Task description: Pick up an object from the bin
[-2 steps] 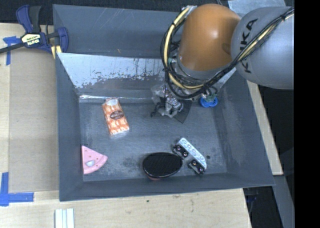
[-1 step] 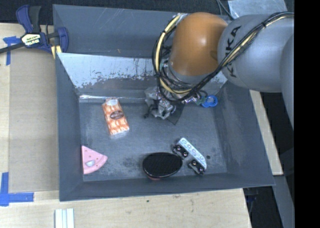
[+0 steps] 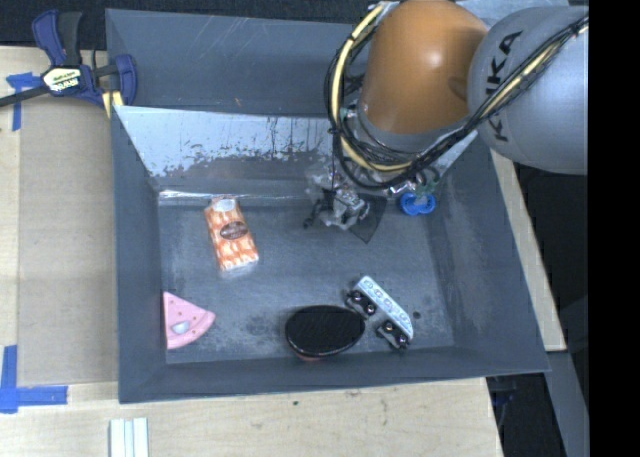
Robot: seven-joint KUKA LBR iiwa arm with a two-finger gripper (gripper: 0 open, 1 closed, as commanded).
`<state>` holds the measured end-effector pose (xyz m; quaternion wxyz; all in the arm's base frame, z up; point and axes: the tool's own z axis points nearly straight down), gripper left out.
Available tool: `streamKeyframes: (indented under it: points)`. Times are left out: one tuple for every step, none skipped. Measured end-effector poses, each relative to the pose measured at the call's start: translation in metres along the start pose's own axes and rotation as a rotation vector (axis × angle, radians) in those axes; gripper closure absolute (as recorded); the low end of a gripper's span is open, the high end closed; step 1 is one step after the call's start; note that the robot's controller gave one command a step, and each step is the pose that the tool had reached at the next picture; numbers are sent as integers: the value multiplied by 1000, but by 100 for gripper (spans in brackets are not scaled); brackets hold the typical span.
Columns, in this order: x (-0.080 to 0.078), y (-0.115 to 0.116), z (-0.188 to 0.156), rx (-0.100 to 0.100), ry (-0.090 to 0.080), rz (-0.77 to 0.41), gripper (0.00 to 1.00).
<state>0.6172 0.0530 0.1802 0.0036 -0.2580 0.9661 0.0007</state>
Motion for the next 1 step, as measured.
streamKeyframes:
  points:
    - [-2,-2,-69,5,-9,3,100]
